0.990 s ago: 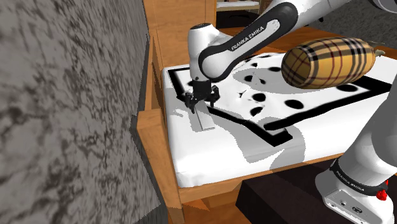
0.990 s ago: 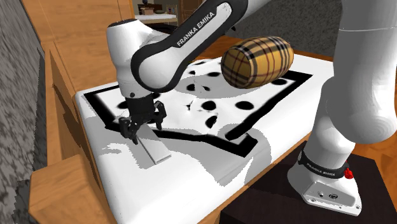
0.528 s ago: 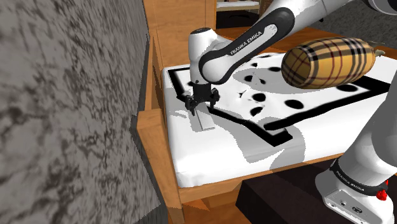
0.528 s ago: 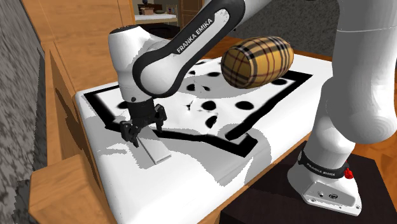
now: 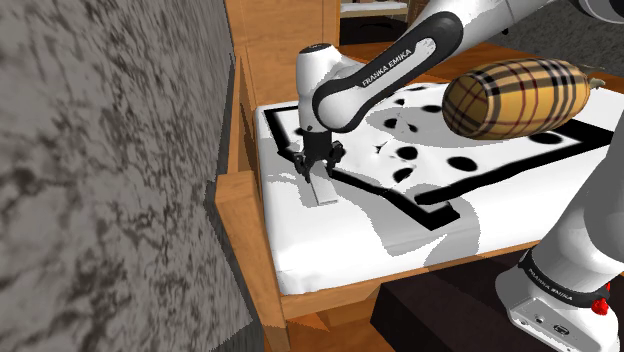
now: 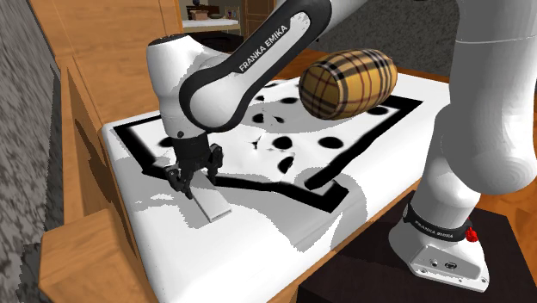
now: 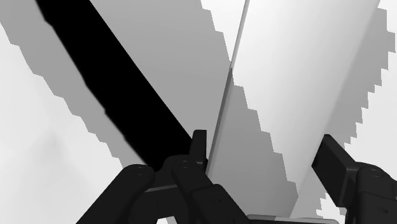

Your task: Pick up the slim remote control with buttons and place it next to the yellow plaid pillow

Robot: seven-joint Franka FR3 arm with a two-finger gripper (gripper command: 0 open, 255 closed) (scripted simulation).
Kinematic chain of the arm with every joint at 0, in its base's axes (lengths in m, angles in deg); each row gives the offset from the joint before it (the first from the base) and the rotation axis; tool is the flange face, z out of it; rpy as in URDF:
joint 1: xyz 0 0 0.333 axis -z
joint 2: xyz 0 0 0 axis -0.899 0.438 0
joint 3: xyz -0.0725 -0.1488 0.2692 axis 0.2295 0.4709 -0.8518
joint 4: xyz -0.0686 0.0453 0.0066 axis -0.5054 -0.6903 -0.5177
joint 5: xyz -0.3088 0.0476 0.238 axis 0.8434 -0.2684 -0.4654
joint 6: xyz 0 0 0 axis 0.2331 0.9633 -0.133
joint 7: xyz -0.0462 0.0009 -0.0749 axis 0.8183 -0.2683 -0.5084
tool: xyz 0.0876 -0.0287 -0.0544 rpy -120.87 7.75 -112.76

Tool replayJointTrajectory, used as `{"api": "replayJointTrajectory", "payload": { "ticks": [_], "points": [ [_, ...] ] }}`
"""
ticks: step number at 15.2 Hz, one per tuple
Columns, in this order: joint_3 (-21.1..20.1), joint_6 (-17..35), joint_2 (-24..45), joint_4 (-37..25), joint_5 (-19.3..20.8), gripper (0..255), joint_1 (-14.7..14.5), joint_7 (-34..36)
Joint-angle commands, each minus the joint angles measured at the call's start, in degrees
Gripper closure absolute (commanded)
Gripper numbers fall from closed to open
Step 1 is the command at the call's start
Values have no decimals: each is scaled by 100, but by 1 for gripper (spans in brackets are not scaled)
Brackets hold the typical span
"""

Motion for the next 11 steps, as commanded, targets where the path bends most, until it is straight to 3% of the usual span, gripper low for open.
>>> {"api": "replayJointTrajectory", "payload": {
  "ticks": [1,5,11],
  "points": [
    [0,0,2,1,1,255,0,-1],
    [0,1,1,2,1,255,0,-1],
    [-30,-409,-254,-167,-113,255,24,-84]
  ]
}}
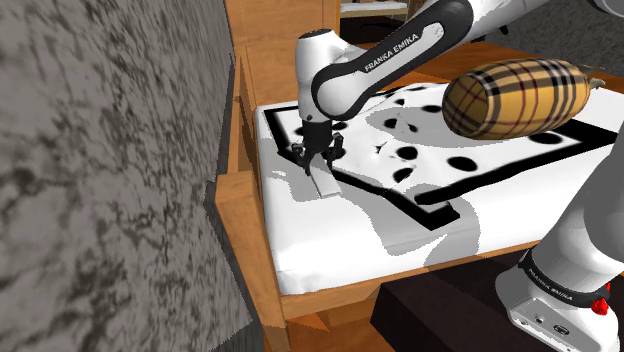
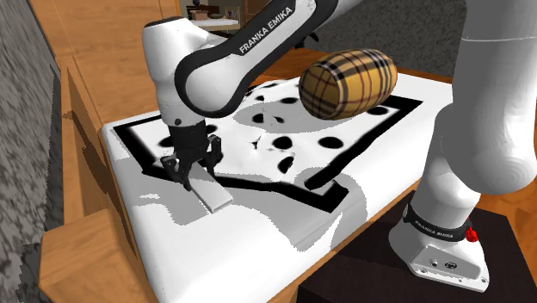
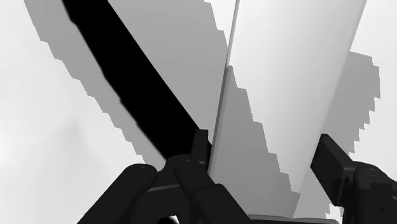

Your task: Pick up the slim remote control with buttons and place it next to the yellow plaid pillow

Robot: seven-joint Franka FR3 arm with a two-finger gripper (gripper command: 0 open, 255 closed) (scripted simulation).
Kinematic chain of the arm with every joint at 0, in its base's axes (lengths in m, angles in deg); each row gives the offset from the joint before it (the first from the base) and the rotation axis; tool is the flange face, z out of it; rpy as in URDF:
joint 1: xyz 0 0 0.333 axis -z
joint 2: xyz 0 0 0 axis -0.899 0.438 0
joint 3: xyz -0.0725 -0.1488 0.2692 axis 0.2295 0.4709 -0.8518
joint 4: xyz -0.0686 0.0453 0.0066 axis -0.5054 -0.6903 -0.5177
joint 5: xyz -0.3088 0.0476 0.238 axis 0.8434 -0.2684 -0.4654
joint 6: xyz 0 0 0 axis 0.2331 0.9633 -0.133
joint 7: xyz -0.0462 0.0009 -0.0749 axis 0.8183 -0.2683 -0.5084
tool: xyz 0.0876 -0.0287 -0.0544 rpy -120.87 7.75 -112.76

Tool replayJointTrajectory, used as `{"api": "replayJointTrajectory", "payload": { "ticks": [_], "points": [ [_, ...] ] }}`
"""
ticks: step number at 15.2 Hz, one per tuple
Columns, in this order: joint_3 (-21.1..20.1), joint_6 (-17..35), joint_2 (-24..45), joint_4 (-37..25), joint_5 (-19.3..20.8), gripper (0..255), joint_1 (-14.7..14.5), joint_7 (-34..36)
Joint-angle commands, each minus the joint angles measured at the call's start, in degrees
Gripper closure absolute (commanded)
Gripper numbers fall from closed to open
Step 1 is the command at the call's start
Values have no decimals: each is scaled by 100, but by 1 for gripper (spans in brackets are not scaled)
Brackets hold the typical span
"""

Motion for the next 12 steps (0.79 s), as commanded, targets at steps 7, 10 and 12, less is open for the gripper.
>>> {"api": "replayJointTrajectory", "payload": {
  "ticks": [7,10,12],
  "points": [
    [-24,-560,-282,-293,-122,255,20,-90],
    [-29,-774,-372,-421,-159,255,26,-118],
    [-32,-917,-427,-513,-181,255,29,-135]
  ]
}}
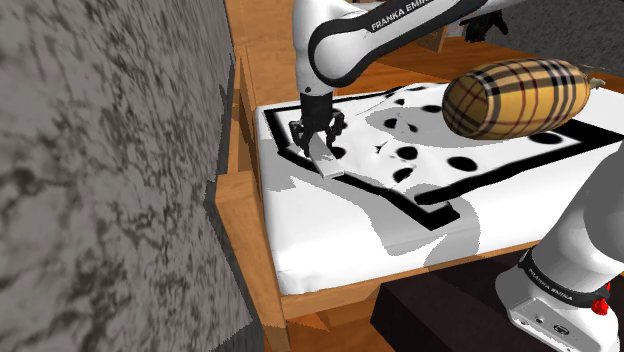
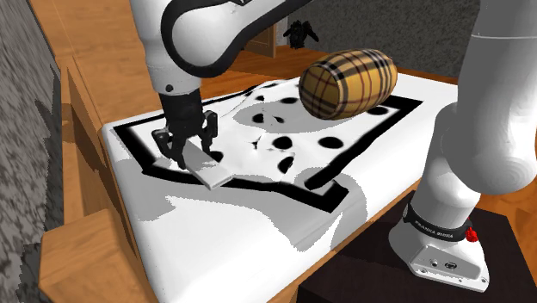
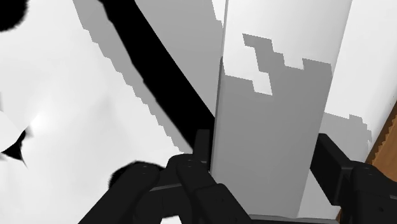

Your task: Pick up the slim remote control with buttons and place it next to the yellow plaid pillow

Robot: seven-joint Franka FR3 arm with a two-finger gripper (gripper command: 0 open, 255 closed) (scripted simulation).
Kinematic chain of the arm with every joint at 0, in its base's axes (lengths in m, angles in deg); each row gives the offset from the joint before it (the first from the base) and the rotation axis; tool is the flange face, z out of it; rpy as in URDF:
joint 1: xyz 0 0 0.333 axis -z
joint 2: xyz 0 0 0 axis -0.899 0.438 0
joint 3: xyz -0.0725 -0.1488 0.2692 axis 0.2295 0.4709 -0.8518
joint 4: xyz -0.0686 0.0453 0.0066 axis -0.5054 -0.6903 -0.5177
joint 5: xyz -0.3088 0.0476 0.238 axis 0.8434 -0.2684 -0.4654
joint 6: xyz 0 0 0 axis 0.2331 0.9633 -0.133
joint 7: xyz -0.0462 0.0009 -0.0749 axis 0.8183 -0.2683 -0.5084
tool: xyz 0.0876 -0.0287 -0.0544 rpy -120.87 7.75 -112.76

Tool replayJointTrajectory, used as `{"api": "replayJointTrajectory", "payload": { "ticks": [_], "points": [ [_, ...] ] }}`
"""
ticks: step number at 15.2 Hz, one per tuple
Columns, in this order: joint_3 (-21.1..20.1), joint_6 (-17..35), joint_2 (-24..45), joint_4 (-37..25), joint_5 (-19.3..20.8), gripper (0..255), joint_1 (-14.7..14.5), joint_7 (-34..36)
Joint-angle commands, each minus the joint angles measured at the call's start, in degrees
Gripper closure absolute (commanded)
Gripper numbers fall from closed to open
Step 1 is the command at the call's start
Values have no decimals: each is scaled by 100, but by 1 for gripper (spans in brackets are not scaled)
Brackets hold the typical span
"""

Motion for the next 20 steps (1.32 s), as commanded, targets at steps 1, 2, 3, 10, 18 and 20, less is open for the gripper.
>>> {"api": "replayJointTrajectory", "payload": {
  "ticks": [1,2,3,10,18,20],
  "points": [
    [0,-132,-61,-75,-24,255,7,-23],
    [-1,-204,-85,-124,-34,255,8,-30],
    [-2,-276,-108,-174,-43,255,9,-38],
    [-5,-789,-237,-565,-94,255,15,-80],
    [-8,-1389,-310,-1096,-124,255,16,-109],
    [-9,-1542,-315,-1243,-126,255,15,-114]
  ]
}}
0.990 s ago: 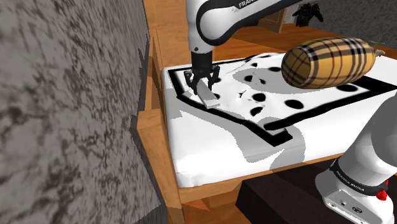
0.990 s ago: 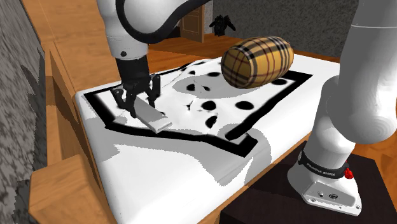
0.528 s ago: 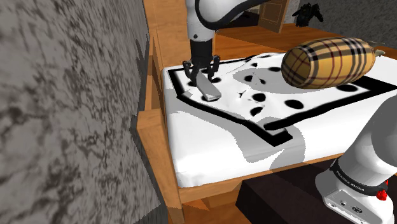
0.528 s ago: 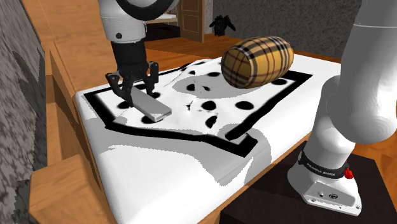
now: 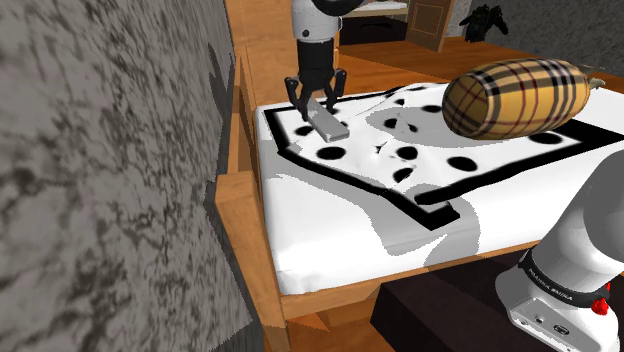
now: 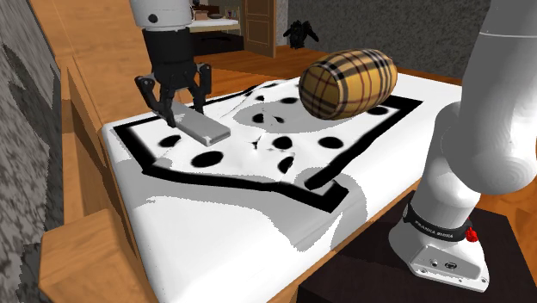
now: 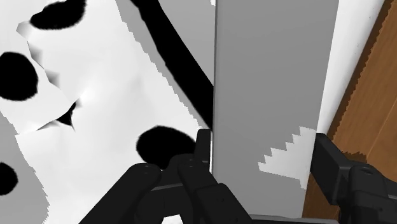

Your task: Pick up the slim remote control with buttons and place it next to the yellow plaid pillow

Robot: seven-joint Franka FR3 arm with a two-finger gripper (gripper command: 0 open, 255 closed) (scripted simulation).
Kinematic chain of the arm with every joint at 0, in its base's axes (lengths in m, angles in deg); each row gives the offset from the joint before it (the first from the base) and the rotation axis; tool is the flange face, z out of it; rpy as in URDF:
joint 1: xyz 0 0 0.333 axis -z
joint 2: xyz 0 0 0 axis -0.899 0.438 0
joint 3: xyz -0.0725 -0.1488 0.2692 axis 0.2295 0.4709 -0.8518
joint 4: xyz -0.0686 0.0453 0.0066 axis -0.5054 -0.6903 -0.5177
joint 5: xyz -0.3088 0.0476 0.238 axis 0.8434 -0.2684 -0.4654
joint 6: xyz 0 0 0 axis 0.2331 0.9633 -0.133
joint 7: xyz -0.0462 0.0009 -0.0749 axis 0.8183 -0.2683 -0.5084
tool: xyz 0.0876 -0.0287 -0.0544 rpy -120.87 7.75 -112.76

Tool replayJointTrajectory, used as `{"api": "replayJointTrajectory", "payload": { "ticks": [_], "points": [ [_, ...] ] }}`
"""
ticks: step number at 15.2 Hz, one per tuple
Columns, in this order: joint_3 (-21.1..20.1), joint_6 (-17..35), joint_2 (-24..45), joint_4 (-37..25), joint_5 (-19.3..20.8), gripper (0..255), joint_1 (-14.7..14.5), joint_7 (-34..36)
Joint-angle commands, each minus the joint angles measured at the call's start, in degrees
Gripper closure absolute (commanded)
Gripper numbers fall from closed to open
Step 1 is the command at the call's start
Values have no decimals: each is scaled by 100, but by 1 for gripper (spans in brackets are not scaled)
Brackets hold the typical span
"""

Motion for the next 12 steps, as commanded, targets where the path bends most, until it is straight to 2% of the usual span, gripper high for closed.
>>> {"api": "replayJointTrajectory", "payload": {
  "ticks": [1,12],
  "points": [
    [4,-161,-15,-147,-6,255,6,-18],
    [-9,-1035,73,-1104,16,255,-14,-18]
  ]
}}
